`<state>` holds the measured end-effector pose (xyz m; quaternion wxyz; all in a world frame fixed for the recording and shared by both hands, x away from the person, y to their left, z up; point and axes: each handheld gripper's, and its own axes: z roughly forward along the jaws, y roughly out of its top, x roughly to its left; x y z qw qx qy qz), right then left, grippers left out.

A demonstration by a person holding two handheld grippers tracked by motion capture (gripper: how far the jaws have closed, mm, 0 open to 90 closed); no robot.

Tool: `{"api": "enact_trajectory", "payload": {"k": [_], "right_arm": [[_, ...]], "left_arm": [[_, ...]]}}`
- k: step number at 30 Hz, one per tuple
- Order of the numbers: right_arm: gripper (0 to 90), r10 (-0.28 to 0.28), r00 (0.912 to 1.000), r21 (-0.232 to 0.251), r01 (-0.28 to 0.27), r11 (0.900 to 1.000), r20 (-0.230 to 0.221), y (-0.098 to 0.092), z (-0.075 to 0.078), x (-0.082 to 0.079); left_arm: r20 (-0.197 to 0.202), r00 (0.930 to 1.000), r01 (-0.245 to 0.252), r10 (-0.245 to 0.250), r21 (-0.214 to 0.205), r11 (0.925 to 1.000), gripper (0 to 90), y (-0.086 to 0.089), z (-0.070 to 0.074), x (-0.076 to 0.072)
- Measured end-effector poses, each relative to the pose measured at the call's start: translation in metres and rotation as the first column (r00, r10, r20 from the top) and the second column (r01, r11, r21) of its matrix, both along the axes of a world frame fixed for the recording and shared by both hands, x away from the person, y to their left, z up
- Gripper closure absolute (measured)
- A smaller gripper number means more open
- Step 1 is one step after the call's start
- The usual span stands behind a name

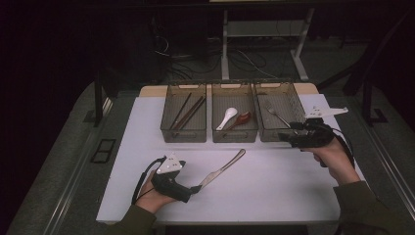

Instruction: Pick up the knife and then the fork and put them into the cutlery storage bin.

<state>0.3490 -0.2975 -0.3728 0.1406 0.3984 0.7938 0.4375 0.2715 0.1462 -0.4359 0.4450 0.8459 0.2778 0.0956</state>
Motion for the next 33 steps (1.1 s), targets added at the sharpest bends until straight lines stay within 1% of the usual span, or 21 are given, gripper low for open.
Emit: {"api": "enact_trajectory", "payload": {"k": [1, 2, 4, 6, 9, 10, 11, 12, 13, 14, 16, 19, 20, 23, 25, 26, 29, 30, 31, 32, 33], "right_arm": [[28.4, 0.000, 1.0000, 0.000, 0.000, 1.0000, 0.000, 0.000, 0.000, 0.000], [27.1, 0.011, 0.9999, 0.008, -0.011, 0.9999, 0.004, 0.002, -0.005, -0.007], [26.6, 0.013, 0.9999, 0.012, -0.013, 0.9998, 0.007, 0.004, -0.007, -0.010], [24.9, 0.010, 0.9999, 0.011, -0.010, 0.9999, 0.004, 0.006, -0.014, -0.017], [22.4, 0.001, 1.0000, 0.007, -0.001, 1.0000, 0.008, 0.010, -0.025, -0.028], [19.9, 0.009, 0.9999, -0.001, -0.009, 1.0000, 0.006, 0.012, -0.033, -0.035], [19.9, 0.009, 0.9999, -0.001, -0.009, 1.0000, 0.006, 0.012, -0.033, -0.035], [19.1, 0.015, 0.9997, -0.020, -0.015, 0.9997, 0.017, 0.015, -0.041, -0.041], [18.7, 0.018, 0.9997, -0.020, -0.018, 0.9996, 0.016, 0.016, -0.045, -0.045], [18.7, 0.018, 0.9997, -0.020, -0.018, 0.9996, 0.016, 0.016, -0.045, -0.045], [18.5, 0.033, 0.9993, -0.027, -0.033, 0.9991, 0.017, 0.018, -0.053, -0.052], [18.3, 0.035, 0.9992, -0.019, -0.035, 0.9992, 0.019, 0.018, -0.057, -0.057], [18.3, 0.030, 0.9994, -0.009, -0.030, 0.9995, 0.018, 0.017, -0.059, -0.061], [18.3, 0.028, 0.9994, -0.003, -0.028, 0.9996, 0.018, 0.014, -0.062, -0.068], [18.3, 0.024, 0.9995, -0.001, -0.024, 0.9997, 0.021, 0.013, -0.064, -0.070], [18.3, 0.023, 0.9994, -0.001, -0.023, 0.9997, 0.025, 0.012, -0.065, -0.072], [18.3, 0.009, 0.9996, 0.012, -0.010, 0.9999, 0.025, 0.008, -0.068, -0.077], [18.3, 0.006, 0.9997, 0.019, -0.006, 0.9998, 0.024, 0.007, -0.069, -0.079], [18.3, 0.005, 0.9997, 0.019, -0.005, 0.9998, 0.022, 0.006, -0.068, -0.080], [18.3, 0.005, 0.9997, 0.019, -0.005, 0.9998, 0.022, 0.006, -0.068, -0.080], [18.3, 0.003, 0.9997, 0.022, -0.004, 0.9997, 0.024, 0.005, -0.068, -0.081]], "left_arm": [[0.001, 1.0000, -0.001, 0.001, -0.001, 1.0000, 0.0, 0.000, 0.000, 0.000], [0.001, 1.0000, -0.002, 0.002, -0.001, 1.0000, 0.0, 0.000, 0.000, 0.000], [0.002, 1.0000, -0.003, 0.003, 0.000, 1.0000, 0.0, 0.000, 0.000, 0.000], [0.003, 1.0000, -0.005, 0.005, 0.005, 1.0000, 0.0, -0.001, 0.001, 0.000], [0.005, 1.0000, 0.001, -0.001, 0.012, 0.9999, 0.0, -0.001, 0.001, 0.000], [0.005, 1.0000, -0.001, 0.001, 0.014, 0.9999, 0.0, -0.001, 0.001, 0.000], [0.005, 1.0000, -0.002, 0.002, 0.016, 0.9999, 0.0, -0.001, 0.001, 0.000], [0.005, 1.0000, -0.002, 0.002, 0.017, 0.9998, 0.0, -0.001, 0.001, 0.000], [0.005, 1.0000, -0.003, 0.002, 0.019, 0.9998, 0.4, -0.002, 0.001, 0.000], [0.005, 1.0000, -0.005, 0.005, 0.020, 0.9998, 0.6, -0.002, 0.001, 0.000], [0.005, 1.0000, -0.006, 0.006, 0.017, 0.9998, 1.7, -0.002, 0.001, 0.000], [0.008, 0.9999, -0.007, 0.007, 0.016, 0.9998, 3.7, -0.002, 0.002, 0.000], [0.005, 1.0000, -0.007, 0.007, 0.015, 0.9999, 6.3, -0.001, 0.002, 0.000], [0.000, 1.0000, -0.004, 0.004, 0.017, 0.9998, 13.7, 0.000, 0.004, 0.000], [-0.007, 0.9999, -0.013, 0.013, 0.010, 0.9999, 14.5, 0.000, 0.005, 0.000], [-0.007, 0.9999, -0.010, 0.010, 0.011, 0.9999, 17.0, 0.000, 0.006, 0.001], [-0.011, 0.9999, -0.010, 0.010, 0.000, 0.9999, 28.9, -0.002, 0.009, 0.003], [-0.007, 0.9999, -0.007, 0.007, 0.000, 1.0000, 39.0, -0.004, 0.010, 0.004], [-0.007, 1.0000, -0.002, 0.002, -0.002, 1.0000, 44.6, -0.005, 0.011, 0.006], [-0.012, 0.9999, -0.004, 0.004, 0.000, 1.0000, 44.6, -0.007, 0.011, 0.008], [-0.017, 0.9999, 0.000, 0.000, 0.006, 1.0000, 50.0, -0.010, 0.012, 0.011]]}}
